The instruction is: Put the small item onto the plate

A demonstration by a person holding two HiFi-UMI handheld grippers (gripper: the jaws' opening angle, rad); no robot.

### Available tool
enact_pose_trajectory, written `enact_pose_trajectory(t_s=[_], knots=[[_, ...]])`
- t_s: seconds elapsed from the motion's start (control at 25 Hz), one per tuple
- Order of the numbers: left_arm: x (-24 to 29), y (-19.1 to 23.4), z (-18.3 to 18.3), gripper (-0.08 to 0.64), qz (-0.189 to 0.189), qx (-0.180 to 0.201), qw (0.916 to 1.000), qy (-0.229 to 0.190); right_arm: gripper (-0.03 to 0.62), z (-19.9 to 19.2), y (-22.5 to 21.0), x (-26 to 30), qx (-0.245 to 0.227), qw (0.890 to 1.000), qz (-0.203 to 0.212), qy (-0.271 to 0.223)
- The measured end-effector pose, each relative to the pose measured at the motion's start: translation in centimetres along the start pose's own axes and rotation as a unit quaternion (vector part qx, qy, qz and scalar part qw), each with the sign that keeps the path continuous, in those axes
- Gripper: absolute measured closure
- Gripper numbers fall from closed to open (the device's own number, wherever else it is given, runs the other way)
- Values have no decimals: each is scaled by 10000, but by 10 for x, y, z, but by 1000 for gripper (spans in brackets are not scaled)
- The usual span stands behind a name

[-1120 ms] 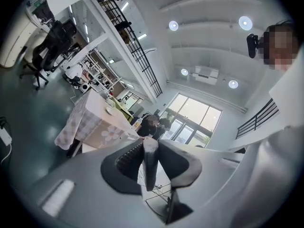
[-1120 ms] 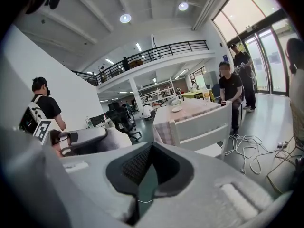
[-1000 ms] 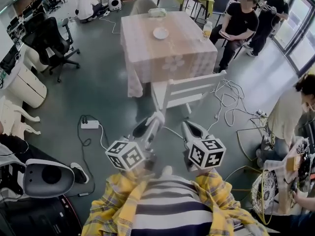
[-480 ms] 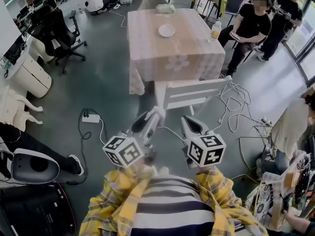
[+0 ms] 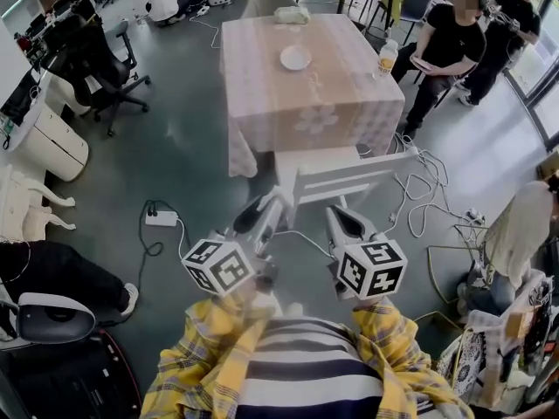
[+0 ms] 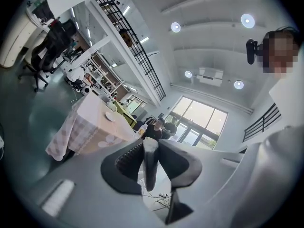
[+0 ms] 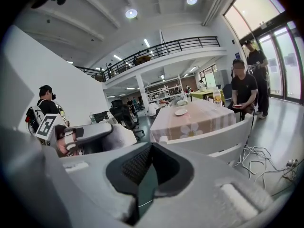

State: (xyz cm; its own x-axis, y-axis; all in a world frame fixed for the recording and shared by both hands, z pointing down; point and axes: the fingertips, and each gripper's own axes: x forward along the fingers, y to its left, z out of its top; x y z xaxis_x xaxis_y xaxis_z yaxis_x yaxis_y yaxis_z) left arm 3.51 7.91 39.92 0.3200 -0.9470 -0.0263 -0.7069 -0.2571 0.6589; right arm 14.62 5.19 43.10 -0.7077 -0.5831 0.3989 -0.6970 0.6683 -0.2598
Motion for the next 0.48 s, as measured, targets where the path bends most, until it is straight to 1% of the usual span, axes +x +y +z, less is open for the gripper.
enact_pose_trajectory(t_s=[0.2,0.48], knots=[[26,23,24,474,-82,-26,10000,24,595,27,-8,33,6,10000,-64,-69],[57,55,57,474,-362,-52,9992,173,595,61,-13,86,54,9994,-281,-190]])
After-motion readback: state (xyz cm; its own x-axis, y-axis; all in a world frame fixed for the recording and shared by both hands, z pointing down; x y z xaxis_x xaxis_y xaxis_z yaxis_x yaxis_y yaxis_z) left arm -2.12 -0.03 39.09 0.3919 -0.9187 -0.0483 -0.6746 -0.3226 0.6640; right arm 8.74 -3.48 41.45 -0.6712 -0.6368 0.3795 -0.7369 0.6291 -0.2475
